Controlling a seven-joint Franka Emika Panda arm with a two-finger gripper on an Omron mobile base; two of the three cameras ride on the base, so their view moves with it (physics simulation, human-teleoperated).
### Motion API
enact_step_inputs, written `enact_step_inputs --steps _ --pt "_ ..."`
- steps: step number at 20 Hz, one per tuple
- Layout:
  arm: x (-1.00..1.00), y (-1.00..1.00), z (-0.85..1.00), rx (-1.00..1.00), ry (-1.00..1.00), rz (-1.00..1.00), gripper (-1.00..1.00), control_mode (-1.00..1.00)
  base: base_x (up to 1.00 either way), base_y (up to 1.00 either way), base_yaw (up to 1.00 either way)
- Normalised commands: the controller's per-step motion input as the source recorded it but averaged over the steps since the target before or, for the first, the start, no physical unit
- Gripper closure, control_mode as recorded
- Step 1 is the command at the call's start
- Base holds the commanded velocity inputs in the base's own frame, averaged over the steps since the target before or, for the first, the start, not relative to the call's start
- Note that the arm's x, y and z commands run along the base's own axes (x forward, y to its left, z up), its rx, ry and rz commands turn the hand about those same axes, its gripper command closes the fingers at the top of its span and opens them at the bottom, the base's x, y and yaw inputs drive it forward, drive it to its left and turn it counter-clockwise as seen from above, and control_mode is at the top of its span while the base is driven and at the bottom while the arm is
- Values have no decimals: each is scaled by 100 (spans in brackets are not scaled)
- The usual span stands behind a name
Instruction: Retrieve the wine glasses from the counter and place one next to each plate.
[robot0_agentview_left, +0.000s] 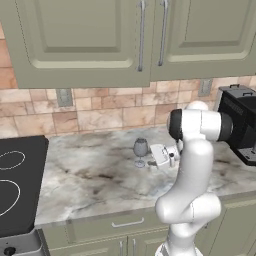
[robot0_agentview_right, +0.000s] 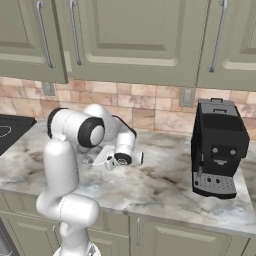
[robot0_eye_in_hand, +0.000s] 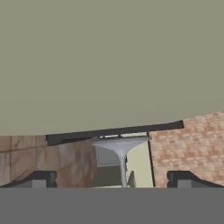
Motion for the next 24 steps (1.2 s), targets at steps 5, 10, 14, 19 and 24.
enact_step_inputs --steps 5,10,14,19,24 --pt "16 1 -14 0 0 -6 -100 -100 0 0 0" --pt "1 24 -4 0 -1 -1 -100 -100 0 0 0" --pt "9 35 0 0 0 0 -100 -100 0 0 0" --pt "11 37 -14 0 0 0 -100 -100 0 0 0" --pt "5 15 -21 1 0 0 -100 -100 0 0 0"
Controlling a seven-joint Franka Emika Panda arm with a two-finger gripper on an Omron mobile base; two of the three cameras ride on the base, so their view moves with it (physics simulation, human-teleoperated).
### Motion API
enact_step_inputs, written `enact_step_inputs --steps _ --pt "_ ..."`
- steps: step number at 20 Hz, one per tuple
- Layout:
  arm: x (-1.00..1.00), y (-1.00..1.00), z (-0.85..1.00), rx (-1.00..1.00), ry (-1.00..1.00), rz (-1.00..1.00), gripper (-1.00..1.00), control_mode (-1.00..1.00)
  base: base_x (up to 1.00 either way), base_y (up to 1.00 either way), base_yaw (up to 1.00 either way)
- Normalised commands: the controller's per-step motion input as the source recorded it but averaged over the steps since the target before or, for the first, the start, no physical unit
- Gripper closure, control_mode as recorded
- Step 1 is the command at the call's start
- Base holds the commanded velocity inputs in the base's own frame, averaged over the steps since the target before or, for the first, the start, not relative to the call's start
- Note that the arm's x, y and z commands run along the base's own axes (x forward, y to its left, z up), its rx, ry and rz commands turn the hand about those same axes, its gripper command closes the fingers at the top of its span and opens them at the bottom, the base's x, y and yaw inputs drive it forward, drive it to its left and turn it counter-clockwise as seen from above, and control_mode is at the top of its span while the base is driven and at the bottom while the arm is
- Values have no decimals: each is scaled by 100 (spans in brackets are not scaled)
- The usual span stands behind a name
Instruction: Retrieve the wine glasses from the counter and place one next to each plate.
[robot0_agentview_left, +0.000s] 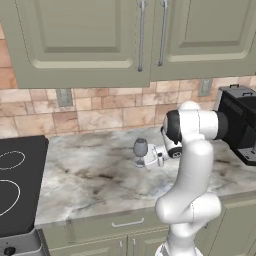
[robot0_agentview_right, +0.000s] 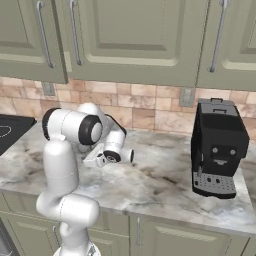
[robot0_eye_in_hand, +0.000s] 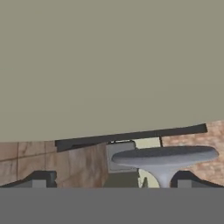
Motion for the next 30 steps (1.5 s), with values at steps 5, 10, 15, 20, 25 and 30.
enact_step_inputs --steps 5,10,15,20,25,30 --pt "0 6 -4 0 -1 0 100 -100 0 0 0" --pt "0 1 0 0 -6 -1 100 -100 0 0 0" --pt "0 1 5 0 -16 -1 100 -100 0 0 0" --pt "-23 0 41 0 -32 0 100 -100 0 0 0" --pt "-49 15 98 0 -18 0 100 -100 0 0 0" --pt "-66 8 99 0 3 0 100 -100 0 0 0"
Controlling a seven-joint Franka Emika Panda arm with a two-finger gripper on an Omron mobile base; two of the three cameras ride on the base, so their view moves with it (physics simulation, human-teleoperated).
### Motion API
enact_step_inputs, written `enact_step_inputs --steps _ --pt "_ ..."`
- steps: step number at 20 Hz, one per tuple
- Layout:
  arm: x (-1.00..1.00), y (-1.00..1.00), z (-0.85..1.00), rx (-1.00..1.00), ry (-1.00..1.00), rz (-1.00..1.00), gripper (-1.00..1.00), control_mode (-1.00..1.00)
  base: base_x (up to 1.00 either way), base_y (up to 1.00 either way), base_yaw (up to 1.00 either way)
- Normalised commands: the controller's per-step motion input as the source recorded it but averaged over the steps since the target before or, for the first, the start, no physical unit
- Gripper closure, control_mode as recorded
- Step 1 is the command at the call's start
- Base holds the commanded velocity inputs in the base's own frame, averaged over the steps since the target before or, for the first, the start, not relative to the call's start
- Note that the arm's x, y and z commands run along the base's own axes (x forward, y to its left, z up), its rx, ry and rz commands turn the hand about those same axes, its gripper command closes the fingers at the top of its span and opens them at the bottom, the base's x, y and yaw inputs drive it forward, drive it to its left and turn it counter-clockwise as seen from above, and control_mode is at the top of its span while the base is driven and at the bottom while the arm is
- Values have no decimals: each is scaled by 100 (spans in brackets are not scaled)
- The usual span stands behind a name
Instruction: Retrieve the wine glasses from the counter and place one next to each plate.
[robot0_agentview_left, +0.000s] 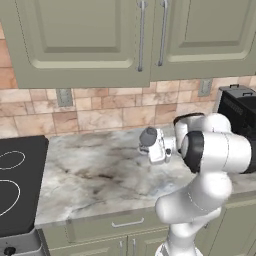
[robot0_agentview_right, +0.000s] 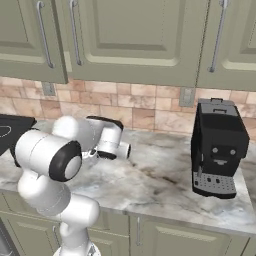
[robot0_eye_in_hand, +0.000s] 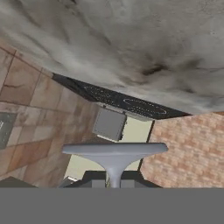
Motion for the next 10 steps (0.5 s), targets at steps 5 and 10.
enact_step_inputs --steps 5,10 --pt "-63 -3 41 0 9 -2 100 -100 0 0 0" --pt "-92 -14 34 0 0 -8 100 -100 0 0 0"
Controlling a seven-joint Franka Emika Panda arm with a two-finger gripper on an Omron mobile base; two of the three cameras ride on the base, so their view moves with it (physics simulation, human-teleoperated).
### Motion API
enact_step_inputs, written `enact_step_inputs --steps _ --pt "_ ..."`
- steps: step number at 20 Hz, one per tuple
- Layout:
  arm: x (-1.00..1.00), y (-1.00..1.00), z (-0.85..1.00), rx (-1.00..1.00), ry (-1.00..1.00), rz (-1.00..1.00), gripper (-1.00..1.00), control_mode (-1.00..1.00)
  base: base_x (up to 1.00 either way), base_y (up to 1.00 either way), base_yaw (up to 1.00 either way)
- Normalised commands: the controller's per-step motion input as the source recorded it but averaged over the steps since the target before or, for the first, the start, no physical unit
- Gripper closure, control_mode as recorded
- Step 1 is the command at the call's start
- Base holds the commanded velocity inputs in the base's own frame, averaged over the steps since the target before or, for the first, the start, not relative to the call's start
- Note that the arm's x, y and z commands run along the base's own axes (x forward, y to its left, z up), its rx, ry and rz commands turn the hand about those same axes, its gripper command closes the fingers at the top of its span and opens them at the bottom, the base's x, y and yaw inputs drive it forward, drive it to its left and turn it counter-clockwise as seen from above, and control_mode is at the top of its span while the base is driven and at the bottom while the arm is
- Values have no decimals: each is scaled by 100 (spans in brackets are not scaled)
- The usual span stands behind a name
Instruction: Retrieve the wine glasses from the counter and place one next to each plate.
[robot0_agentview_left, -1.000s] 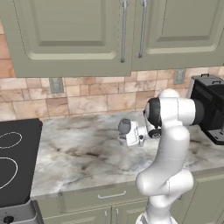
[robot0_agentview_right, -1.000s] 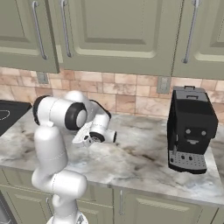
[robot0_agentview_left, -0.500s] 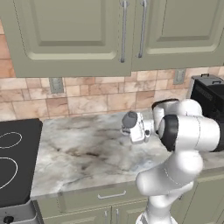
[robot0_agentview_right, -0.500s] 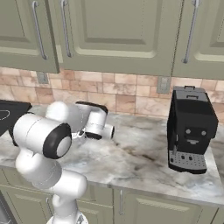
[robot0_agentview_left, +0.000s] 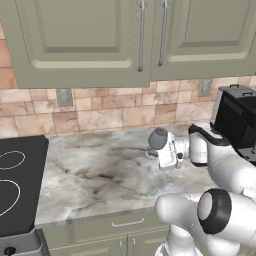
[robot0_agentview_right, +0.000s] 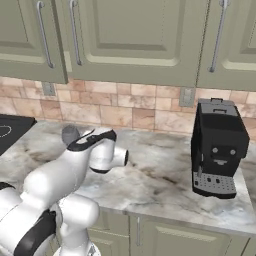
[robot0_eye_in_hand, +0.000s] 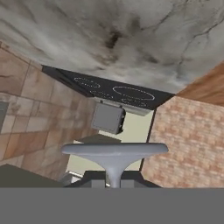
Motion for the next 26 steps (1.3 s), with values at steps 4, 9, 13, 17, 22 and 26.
enact_step_inputs --steps 4,9,13,17,22,26 --pt "-88 -10 58 0 2 -7 100 -100 0 0 0" --pt "-86 -7 51 0 3 -6 100 -100 0 0 0" --pt "-72 0 30 0 5 -6 100 -100 0 0 0" --pt "-51 0 13 0 0 -5 100 -100 0 0 0" --pt "-26 0 55 0 -1 -1 100 -100 0 0 0" --pt "-34 0 47 0 0 0 100 -100 0 0 0"
